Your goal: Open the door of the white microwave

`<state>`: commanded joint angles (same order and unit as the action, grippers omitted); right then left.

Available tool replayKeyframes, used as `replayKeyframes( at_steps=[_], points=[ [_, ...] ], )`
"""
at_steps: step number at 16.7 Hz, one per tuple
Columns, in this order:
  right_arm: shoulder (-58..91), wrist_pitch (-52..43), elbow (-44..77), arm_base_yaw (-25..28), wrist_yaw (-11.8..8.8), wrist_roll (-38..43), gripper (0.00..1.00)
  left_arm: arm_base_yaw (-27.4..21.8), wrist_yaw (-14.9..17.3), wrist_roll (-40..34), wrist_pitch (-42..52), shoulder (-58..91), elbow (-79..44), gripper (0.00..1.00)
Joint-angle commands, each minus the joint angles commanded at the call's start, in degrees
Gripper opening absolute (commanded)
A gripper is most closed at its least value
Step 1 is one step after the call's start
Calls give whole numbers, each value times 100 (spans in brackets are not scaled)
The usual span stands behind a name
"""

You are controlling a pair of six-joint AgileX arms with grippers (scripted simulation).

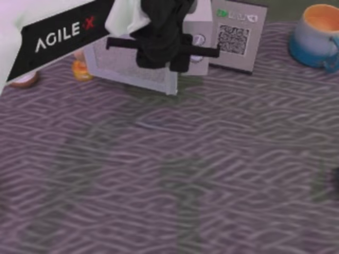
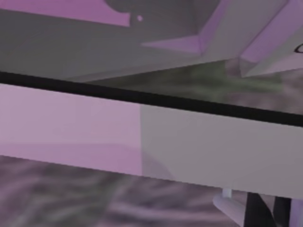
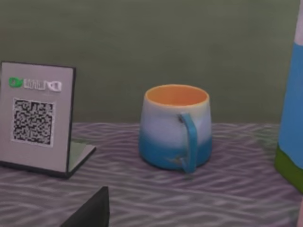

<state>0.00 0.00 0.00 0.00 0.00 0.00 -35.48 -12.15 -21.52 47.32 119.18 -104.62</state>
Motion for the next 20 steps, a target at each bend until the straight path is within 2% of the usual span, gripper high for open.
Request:
replayKeyframes(
  at_steps=[5, 12, 20],
  points=[
    [0, 0, 0, 0, 0, 0, 100, -39, 37, -3, -13, 12, 34, 0],
    [0, 0, 0, 0, 0, 0, 100, 101, 335, 630, -379, -539, 804, 0],
    [0, 0, 0, 0, 0, 0, 100, 103, 340, 641, -386, -548, 817, 0]
  ],
)
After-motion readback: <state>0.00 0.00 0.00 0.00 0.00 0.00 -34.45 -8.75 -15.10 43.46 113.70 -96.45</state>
